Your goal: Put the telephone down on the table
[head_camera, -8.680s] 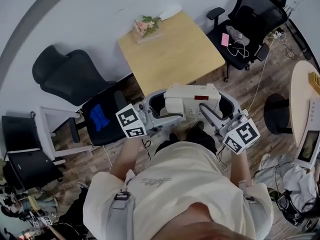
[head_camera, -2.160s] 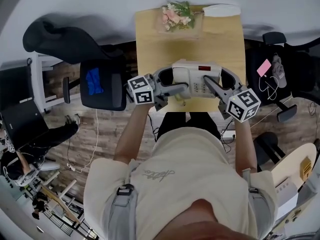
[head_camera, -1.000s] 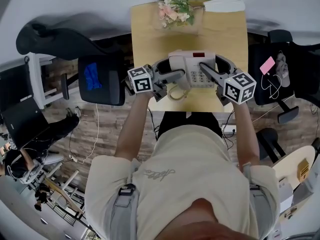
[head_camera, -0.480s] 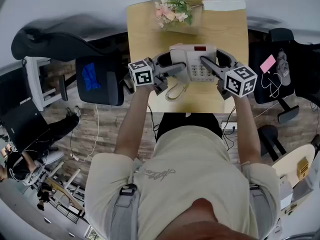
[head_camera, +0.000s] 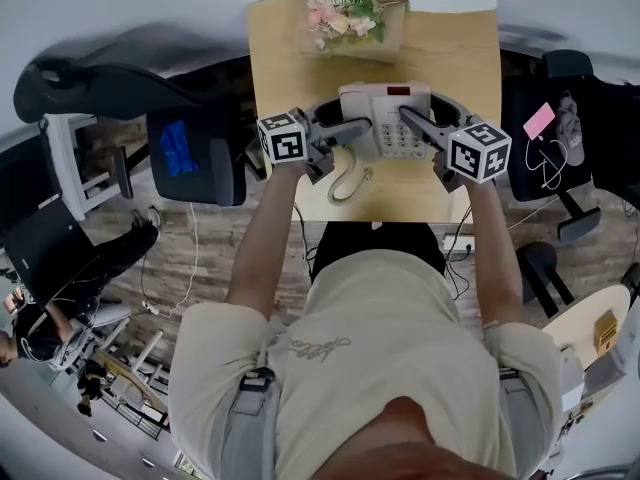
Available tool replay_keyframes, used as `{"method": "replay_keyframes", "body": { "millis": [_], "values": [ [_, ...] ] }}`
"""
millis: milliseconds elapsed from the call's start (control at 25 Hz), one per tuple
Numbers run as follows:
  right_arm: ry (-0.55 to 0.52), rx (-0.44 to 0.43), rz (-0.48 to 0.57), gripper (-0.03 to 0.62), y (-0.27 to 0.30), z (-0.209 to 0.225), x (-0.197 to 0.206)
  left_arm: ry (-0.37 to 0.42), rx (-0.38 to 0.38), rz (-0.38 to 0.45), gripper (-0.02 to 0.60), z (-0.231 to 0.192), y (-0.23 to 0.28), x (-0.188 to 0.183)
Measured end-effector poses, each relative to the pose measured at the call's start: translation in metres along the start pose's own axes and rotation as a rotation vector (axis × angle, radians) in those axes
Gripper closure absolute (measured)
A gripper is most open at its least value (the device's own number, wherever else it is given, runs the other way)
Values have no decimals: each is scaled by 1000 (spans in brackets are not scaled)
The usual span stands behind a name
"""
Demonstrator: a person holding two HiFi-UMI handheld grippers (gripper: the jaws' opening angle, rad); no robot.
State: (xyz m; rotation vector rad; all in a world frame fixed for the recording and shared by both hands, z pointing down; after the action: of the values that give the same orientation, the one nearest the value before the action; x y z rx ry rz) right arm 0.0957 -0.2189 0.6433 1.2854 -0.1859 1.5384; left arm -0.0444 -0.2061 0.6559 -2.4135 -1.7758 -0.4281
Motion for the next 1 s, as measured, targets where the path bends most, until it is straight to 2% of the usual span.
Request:
{"method": "replay_keyframes", "body": {
  "millis": [400, 1000],
  "values": [
    [99, -15, -22, 336, 15, 2, 24, -47, -45, -36, 195, -19, -6, 5],
    [185, -24, -31, 336, 27, 18, 38, -130, -86, 10, 195, -37, -3, 0]
  ]
}}
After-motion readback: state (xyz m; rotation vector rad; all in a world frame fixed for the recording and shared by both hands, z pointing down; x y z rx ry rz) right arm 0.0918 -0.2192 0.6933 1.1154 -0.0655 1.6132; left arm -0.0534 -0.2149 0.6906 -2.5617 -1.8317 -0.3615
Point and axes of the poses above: the fingertips, and each gripper's own axes: y forward along the fingers, z to its right, x out of its underside, the point moved 3 cm from there along -y, backward along the fingers, and after that the axes turned 15 degrees about -y, right-handed, at the moved point
